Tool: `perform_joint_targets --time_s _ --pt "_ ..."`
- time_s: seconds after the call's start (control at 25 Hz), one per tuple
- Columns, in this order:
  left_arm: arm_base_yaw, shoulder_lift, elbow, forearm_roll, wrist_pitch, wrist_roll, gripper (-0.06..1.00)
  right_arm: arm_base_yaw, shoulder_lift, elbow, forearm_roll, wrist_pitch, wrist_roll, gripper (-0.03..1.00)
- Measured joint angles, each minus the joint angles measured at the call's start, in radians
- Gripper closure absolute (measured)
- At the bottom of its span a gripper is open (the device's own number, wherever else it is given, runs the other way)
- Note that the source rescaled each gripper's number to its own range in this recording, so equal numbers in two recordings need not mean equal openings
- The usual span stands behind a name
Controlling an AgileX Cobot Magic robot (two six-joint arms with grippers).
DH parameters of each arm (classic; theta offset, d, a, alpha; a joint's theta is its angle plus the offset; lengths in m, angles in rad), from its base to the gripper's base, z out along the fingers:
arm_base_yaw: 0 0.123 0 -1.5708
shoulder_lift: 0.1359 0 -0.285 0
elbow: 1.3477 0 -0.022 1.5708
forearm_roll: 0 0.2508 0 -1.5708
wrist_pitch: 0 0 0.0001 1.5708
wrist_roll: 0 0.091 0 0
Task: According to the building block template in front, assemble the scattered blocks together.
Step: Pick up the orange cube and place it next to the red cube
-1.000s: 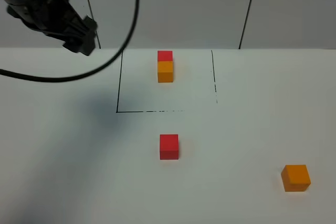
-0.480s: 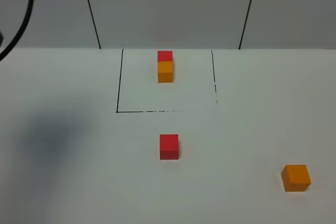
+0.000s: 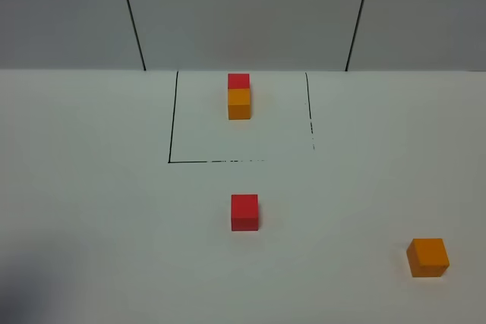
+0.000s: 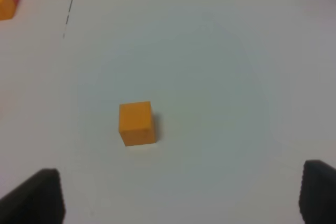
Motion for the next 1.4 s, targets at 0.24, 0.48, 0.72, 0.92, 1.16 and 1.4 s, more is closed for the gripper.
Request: perform_joint_targets --time_s 0.24,0.48,0.72,0.92,1.16,1.4 --pt "0.000 -0.271 0.155 -0.022 0.017 -0.062 0.13 0.000 0.000 0.000 0.000 0.000 0.000 0.18" --pt "0.000 -0.474 0.264 -0.146 0.023 -0.064 0.13 0.000 0.000 0.000 0.000 0.000 0.000 0.18" --pt "0.000 -0.611 0.343 -0.225 0.023 -0.047 0.13 0.000 0.000 0.000 0.000 0.000 0.000 0.18" --pt "0.000 -0.703 0.384 -0.266 0.024 -0.046 0.13 0.000 0.000 0.000 0.000 0.000 0.000 0.18" --pt "0.000 -0.788 0.455 -0.347 0.019 -0.015 0.13 0.000 0.000 0.000 0.000 0.000 0.000 0.18" --pt "0.000 -0.790 0.526 -0.364 -0.055 0.062 0.13 0.000 0.000 0.000 0.000 0.000 0.000 0.18"
